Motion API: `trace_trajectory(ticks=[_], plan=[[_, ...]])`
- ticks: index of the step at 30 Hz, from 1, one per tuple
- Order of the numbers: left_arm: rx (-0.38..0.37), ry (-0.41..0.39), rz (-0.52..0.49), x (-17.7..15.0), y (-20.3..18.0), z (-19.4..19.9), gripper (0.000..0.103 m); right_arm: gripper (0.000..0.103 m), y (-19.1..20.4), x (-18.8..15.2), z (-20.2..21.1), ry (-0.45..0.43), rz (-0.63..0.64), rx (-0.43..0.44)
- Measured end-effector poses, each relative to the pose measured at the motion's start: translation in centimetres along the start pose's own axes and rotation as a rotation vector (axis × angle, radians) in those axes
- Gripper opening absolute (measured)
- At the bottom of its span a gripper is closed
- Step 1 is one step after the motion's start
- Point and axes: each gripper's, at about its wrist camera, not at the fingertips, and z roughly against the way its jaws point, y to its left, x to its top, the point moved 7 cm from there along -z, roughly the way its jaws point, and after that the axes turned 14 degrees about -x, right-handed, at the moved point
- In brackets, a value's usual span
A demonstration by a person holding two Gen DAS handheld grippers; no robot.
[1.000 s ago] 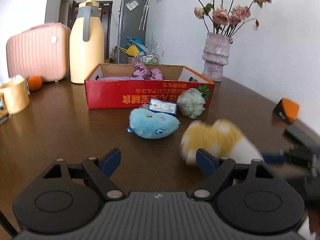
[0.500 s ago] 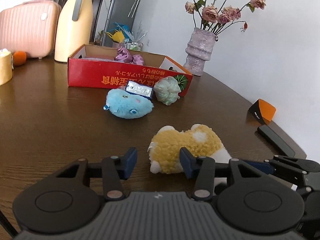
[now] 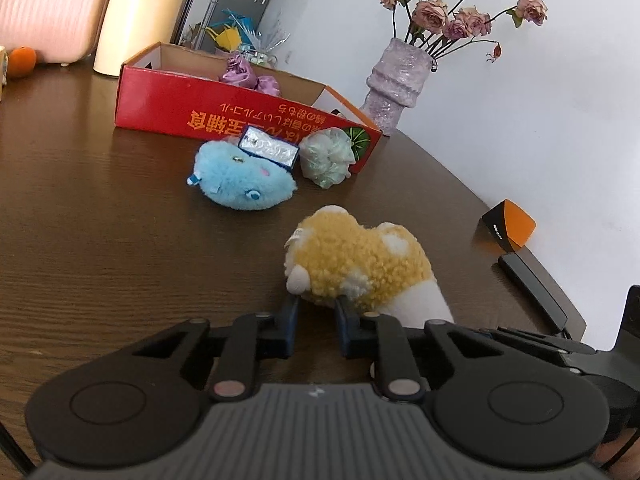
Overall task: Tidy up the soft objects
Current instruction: 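Carry the sheep plush into the cardboard box and release it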
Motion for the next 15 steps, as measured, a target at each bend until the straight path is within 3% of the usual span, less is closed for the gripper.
trace_trajectory(ticks=[8, 11, 15], plan=[[-0.035, -0.061, -0.060, 2.4, -1.7, 0.2, 0.024, 0.048, 0.4, 1.0, 1.3, -0.058, 0.068, -0.029], [-0.038, -0.084, -0.117, 6.2, -2.5, -0.8, 0.024, 0.048, 0.1, 3.1, 1.5, -0.103, 0.074, -0.045], [-0.020, -0.155, -0.165, 13.4, -2.6, -3.4, 0.030, 0.047, -0.8, 9.2, 0.3, -0.177, 0.082, -0.091]])
